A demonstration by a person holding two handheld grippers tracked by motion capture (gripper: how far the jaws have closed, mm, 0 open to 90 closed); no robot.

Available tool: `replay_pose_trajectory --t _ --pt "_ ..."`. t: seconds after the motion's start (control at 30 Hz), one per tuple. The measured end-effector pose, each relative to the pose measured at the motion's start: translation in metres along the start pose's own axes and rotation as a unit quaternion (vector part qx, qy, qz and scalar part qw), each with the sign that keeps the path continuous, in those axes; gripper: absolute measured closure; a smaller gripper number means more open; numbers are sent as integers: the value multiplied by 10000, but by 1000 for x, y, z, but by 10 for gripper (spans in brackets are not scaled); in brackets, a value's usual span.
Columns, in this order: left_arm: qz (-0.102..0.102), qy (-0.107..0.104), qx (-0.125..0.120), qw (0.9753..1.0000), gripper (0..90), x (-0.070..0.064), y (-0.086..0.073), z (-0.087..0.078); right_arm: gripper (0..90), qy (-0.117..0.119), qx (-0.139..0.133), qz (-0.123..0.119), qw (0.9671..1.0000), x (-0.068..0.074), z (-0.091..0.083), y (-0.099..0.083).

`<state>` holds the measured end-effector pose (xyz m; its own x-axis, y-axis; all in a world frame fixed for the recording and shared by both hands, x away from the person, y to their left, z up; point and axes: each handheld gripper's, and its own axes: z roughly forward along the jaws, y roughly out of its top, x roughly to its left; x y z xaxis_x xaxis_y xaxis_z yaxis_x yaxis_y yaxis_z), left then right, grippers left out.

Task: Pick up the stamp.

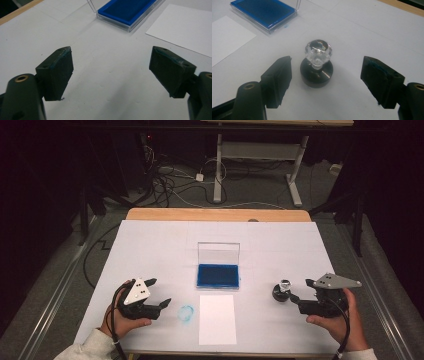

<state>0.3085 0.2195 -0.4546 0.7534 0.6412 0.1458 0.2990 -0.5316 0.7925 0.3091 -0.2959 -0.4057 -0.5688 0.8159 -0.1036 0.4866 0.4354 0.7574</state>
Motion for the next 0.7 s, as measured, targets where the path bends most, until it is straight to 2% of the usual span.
replay_pose_trajectory --t 0.17,0.23,0.53,0.7 --pt "3 -8 41 10000 189 0 0 2 250 194 237 -116 9995 0 10 12" --pt "3 -18 63 10000 189 0 0 2 253 173 374 -114 9991 0 14 17" --pt "13 -45 117 9999 189 -1 -1 4 293 330 1116 -76 9932 0 43 29" --pt "34 -65 138 9999 190 -1 -1 4 354 314 1205 -119 9922 -1 52 36"
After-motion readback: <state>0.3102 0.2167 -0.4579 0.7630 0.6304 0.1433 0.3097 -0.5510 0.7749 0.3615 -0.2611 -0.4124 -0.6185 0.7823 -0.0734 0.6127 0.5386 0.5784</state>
